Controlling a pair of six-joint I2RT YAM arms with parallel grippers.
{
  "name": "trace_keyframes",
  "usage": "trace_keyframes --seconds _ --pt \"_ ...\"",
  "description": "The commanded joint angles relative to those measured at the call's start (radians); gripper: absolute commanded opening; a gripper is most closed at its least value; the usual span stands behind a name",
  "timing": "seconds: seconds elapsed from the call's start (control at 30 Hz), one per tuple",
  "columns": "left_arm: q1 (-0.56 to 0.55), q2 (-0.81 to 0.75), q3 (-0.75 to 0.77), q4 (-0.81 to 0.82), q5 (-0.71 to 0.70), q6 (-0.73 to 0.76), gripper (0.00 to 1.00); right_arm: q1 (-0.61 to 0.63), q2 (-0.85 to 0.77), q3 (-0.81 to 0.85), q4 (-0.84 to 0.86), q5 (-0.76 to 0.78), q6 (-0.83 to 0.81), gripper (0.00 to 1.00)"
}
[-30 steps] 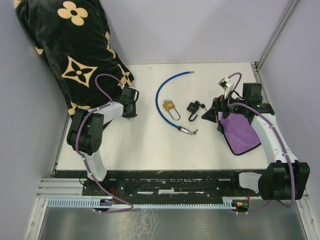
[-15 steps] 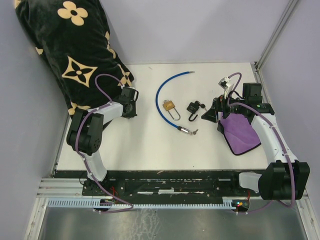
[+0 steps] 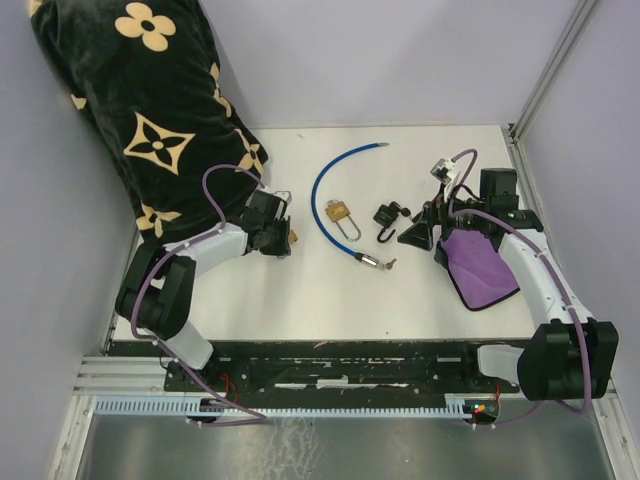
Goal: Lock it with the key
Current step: Pick up the lock from the center of the board.
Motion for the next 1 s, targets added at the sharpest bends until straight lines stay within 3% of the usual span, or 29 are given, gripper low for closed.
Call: trace_keyframes --seconds 0.0,0.2,0.33,0.43,0.57,0.77,0.97 --pt "-0.029 -0.095 -0.002 0.022 0.139 -0.055 0.03 0.068 -0.002 -0.042 0.069 -0.068 -0.163 0.99" --pt "-0.04 -0.135 -0.018 0.039 0.239 -0.067 0.03 0.246 0.007 -0.05 -0.056 -0.08 -0.712 0.99" --pt "-0.046 -0.16 -0.036 0.06 0.302 -0.081 0.03 0.281 0.079 0.0 -0.087 -0.151 -0.928 0.99" --pt "-0.053 -0.175 -0.039 0.07 0.34 -0.088 0.03 0.329 0.164 0.041 0.006 -0.077 -0.914 1.0" --pt "-0.056 -0.187 -0.047 0.082 0.377 -0.098 0.03 0.419 0.244 -0.006 0.35 0.078 -0.696 1.0" --pt "-0.058 -0.19 -0.073 0.138 0.439 -0.143 0.03 0.559 0.369 -0.036 0.695 0.255 -0.5 0.97" --pt "-0.057 -0.187 -0.105 0.204 0.478 -0.202 0.03 0.639 0.436 -0.031 0.715 0.339 -0.431 0.94"
